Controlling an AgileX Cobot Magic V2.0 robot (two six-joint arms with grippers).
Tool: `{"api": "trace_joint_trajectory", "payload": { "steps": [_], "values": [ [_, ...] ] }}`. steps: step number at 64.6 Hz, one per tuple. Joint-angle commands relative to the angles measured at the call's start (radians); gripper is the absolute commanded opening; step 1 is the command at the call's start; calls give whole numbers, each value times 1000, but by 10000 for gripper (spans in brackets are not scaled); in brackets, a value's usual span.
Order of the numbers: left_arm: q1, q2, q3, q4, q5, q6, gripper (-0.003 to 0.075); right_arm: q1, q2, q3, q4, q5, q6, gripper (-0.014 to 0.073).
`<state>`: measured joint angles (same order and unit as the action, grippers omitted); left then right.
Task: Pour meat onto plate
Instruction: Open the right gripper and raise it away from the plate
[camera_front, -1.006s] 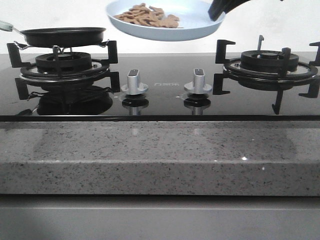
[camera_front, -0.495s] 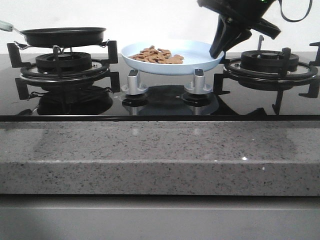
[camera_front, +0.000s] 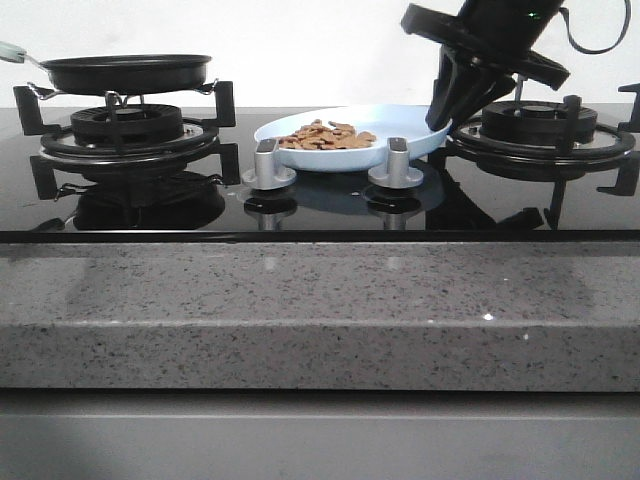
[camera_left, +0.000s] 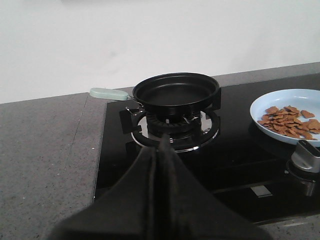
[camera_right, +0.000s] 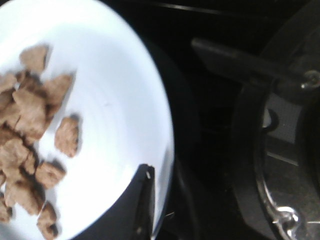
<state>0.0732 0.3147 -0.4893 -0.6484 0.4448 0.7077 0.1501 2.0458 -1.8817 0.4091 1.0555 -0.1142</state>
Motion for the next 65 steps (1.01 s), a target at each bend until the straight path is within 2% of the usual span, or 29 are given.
{"api": "trace_joint_trajectory", "payload": {
  "steps": [1, 17, 28, 34, 40, 55, 65],
  "values": [
    [-7, 6, -27, -28, -74, -9, -20, -2, -61, -32, 19, -4, -15, 188],
    [-7, 6, -27, -28, -74, -9, -20, -2, -72, -106, 16, 30, -15, 188],
    [-7, 6, -27, -28, -74, -9, -20, -2, -74, -221, 16, 130, 8, 174],
    [-7, 6, -27, -32, -74, -9, -20, -2, -74, -266, 14, 163, 14, 83],
    [-7, 6, -27, -45, -74, -9, -20, -2, -74, -301, 14, 207, 14, -74],
    [-7, 6, -27, -45, -74, -9, -20, -2, -76, -309, 14, 248, 14, -60],
    [-7, 6, -27, -45, -74, -9, -20, 1, -139, -293, 12, 203, -32, -60]
  ]
}}
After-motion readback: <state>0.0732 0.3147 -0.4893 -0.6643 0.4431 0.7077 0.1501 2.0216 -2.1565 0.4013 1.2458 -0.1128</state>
